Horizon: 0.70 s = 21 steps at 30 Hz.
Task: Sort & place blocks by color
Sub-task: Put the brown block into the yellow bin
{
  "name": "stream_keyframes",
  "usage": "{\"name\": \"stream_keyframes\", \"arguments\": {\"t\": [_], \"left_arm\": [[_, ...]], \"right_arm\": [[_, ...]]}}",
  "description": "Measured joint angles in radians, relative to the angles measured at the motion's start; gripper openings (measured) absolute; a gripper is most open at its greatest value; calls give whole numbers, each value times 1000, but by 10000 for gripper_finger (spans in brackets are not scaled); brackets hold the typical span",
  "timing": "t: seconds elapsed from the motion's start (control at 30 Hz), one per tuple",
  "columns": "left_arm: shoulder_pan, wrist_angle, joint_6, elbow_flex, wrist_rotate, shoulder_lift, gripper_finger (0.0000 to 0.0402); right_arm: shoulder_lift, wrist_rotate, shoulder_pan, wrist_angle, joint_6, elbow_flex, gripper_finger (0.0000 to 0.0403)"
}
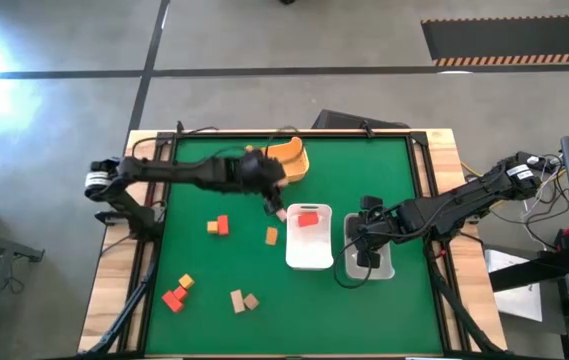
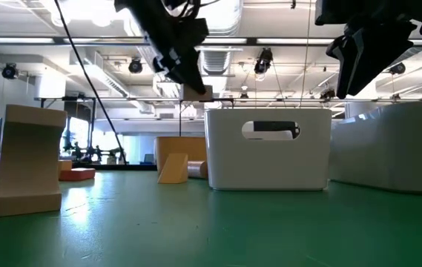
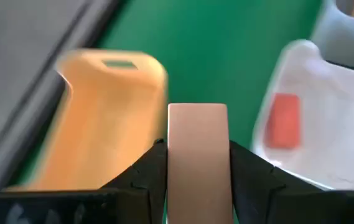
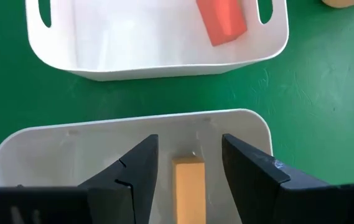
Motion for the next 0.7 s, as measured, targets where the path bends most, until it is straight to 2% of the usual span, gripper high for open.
{"name": "stream_keyframes", "arguments": {"t": [0.13, 0.33, 0.53, 0.7], "left_arm": [[121, 53, 151, -1, 50, 1, 115], [280, 172, 213, -47, 157, 46, 115], [344, 261, 292, -49, 187, 163, 115], [366, 267, 335, -38, 188, 238, 115]], "right_arm": [[0, 0, 0, 4, -9, 0, 164], [0, 0, 0, 18, -26, 0, 164], [0, 6, 0, 26, -51, 0, 164], [0, 9, 0, 34, -61, -1, 164]]}}
